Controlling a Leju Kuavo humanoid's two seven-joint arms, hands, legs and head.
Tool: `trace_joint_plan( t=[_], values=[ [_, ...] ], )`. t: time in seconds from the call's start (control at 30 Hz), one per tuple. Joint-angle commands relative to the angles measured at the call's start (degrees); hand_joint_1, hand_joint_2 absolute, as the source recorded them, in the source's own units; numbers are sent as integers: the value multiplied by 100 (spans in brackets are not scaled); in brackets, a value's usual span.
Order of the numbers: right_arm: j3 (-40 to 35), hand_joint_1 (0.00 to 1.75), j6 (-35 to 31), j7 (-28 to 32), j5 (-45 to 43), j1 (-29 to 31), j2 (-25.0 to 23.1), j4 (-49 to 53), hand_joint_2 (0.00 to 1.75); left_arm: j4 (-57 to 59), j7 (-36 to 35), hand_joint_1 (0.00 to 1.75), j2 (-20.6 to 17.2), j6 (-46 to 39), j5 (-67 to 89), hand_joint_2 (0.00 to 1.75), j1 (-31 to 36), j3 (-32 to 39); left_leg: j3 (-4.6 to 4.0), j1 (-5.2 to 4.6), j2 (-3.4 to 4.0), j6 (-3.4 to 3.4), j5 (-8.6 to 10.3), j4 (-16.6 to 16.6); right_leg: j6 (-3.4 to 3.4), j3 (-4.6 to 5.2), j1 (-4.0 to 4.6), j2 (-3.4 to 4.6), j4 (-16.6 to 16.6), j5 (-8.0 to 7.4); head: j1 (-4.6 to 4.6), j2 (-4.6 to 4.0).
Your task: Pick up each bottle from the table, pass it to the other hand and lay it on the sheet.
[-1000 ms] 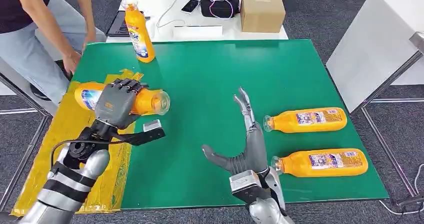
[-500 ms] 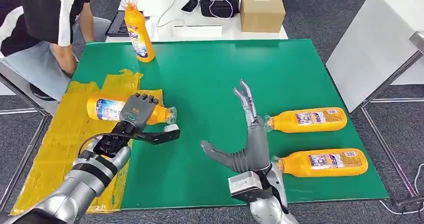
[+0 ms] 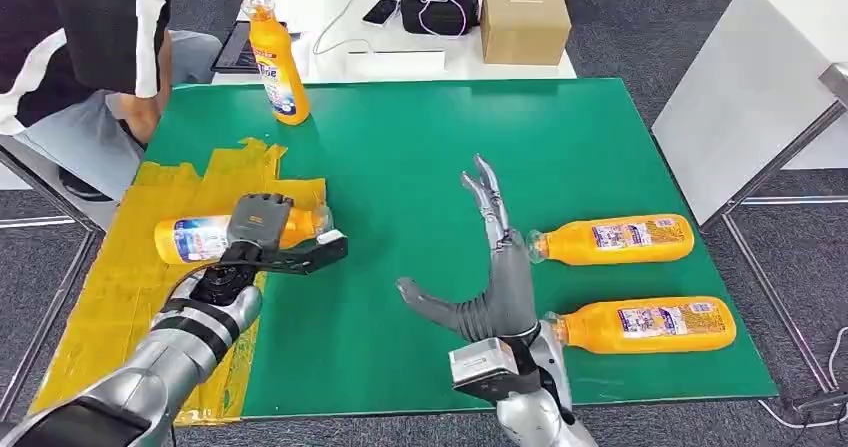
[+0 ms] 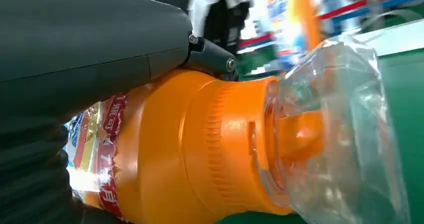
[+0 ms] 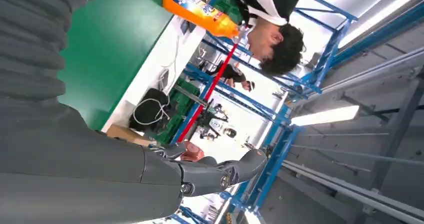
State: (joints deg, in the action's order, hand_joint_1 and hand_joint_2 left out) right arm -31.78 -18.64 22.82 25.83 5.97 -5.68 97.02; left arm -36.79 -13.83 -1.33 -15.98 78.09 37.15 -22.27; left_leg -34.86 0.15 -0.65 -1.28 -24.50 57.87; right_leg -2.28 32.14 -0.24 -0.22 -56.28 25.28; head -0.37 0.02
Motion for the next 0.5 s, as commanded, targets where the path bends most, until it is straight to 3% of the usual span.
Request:
trace_joint_plan(
  t=[0.03, 0.5],
  values=[
    [-102, 0, -31, -69, 16, 237, 113, -331, 175, 850, 12, 0, 118, -96, 35, 175, 370, 638, 7, 3, 6, 3, -2, 0, 1, -9, 4, 5, 4, 0, 0, 0],
    [-68, 0, -22, -68, -26, 229, 92, -356, 175, 813, 166, 0, 162, -130, -160, 175, 267, 935, 12, 5, 7, 5, -4, 0, 3, -15, 5, 5, 5, 1, 0, 0]
  ],
)
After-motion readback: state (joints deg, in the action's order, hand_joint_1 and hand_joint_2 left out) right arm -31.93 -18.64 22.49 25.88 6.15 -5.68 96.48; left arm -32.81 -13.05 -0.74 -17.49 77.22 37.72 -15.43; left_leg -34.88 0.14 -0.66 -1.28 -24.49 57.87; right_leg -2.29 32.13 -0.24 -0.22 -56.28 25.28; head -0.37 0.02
